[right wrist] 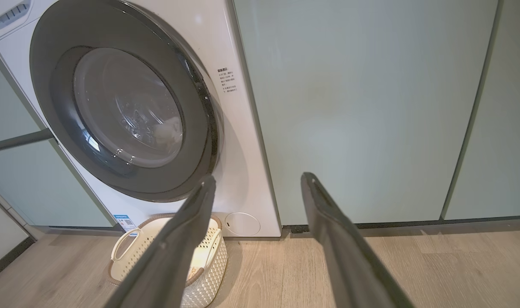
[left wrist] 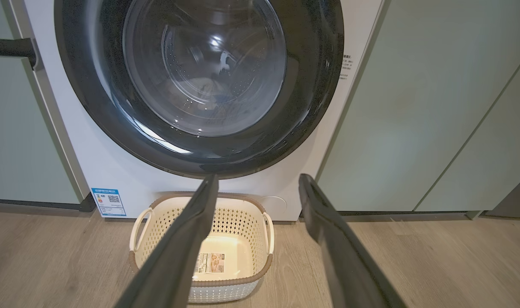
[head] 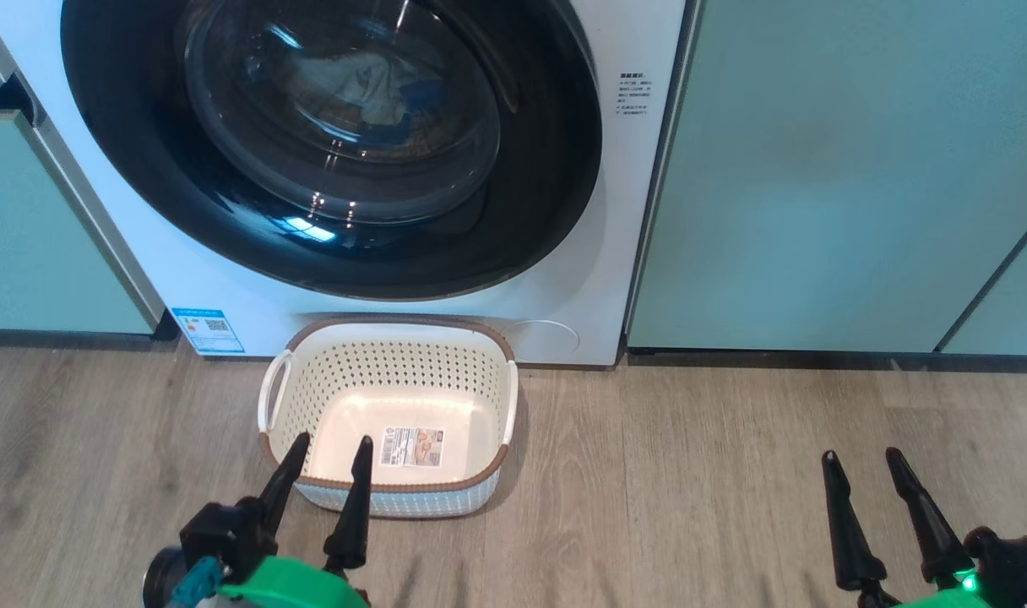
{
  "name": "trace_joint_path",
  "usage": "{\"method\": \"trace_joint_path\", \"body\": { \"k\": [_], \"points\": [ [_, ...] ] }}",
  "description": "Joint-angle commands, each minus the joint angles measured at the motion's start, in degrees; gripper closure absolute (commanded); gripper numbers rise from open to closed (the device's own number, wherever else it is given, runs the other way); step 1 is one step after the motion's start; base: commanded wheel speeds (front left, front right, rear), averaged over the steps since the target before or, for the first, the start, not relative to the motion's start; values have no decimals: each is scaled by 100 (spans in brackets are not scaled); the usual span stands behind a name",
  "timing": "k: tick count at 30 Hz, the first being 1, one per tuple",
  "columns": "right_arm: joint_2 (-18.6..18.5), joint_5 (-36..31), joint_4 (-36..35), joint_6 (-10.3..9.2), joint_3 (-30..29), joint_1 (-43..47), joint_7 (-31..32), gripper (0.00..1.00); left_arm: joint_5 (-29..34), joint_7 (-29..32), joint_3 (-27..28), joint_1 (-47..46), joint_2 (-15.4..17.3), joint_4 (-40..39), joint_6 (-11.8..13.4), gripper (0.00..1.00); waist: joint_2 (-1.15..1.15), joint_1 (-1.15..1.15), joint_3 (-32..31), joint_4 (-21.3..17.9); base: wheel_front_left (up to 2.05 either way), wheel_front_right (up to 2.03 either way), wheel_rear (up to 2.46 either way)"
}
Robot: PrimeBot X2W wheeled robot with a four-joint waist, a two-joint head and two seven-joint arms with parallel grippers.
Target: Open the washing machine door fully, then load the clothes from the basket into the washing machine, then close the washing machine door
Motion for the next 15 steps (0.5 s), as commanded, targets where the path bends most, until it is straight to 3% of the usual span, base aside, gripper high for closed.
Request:
{"method": "trace_joint_path", "body": {
  "k": [1,15],
  "points": [
    [-24,32,-196,17,141,-105,-38,0,-30,-8,156,-190,79,-193,39,0,0,0,1,1,0,0,0],
    [-24,48,-159,17,146,-144,-38,0,-33,-54,122,-249,129,-134,106,0,0,0,17,25,0,0,0]
  ]
}}
